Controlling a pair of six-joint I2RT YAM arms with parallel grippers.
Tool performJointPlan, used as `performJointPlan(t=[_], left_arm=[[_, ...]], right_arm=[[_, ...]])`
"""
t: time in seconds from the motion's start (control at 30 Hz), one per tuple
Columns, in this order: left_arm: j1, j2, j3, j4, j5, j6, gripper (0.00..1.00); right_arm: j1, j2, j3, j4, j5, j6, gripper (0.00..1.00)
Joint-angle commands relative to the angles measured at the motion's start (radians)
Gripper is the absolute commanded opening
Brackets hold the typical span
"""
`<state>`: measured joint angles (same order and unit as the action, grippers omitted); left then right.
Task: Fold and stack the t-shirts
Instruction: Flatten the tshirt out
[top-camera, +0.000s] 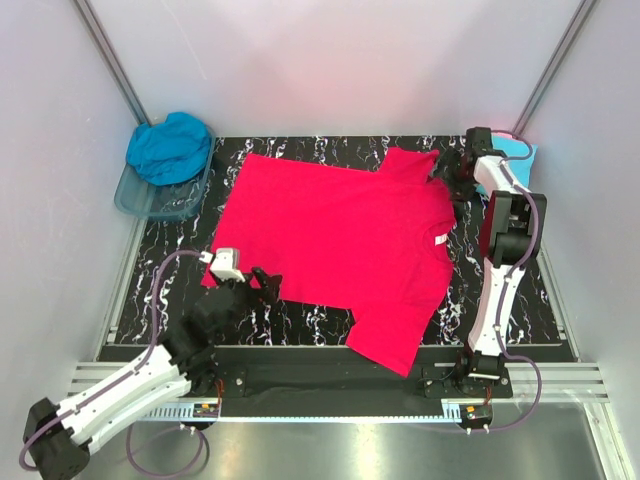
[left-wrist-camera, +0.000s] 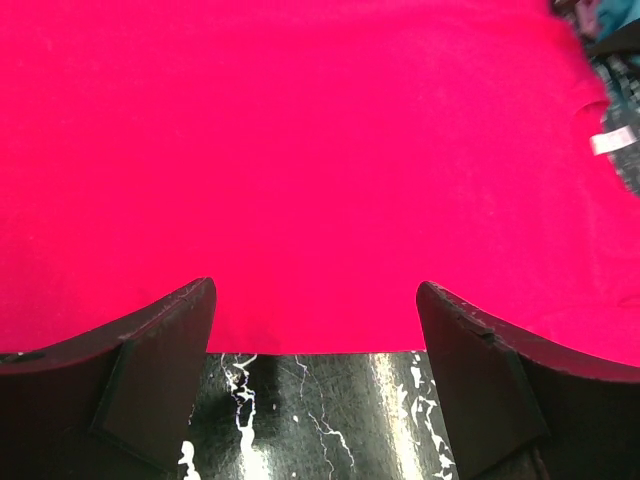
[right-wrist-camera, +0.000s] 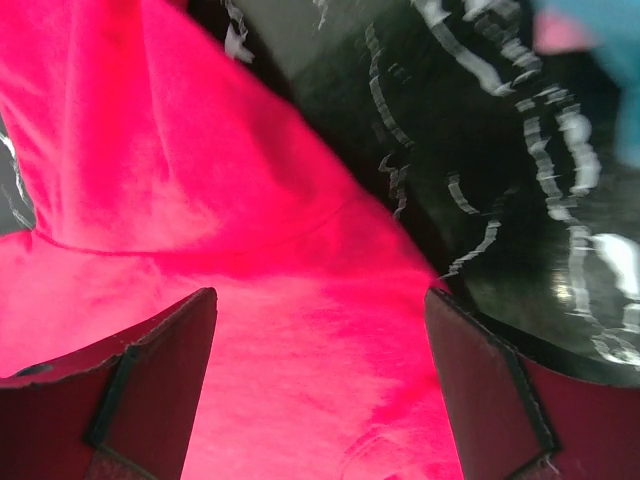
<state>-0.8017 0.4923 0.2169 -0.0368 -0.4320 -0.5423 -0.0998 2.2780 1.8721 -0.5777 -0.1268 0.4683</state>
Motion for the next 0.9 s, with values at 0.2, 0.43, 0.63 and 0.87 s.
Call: performJointPlan(t=[0.2,0.43,0.63,0.87], left_arm=[[-0.004,-0.089,-0.033,0.031,-0.021,0.022,0.84],[-0.004,-0.080,-0.033,0.031,-0.022,0.022,0.83],[-0.004,-0.100,-0.039,0.029,-0.019,0.021,0.83],[-0.004,-0.127,-0.047,0.028,-0.011,0.022,0.82]], right_arm=[[0.006,0.052,0.133,-0.005,-0.120,0.036,0.87],[0.006,0.084,0.166,0.013,-0.116,0.032,0.85],[0.006,0.086,0.188,0.055,-0.088,0.017,0.84],[0.005,0.155,0.272,0.099,-0.057,-0.059,0.85]])
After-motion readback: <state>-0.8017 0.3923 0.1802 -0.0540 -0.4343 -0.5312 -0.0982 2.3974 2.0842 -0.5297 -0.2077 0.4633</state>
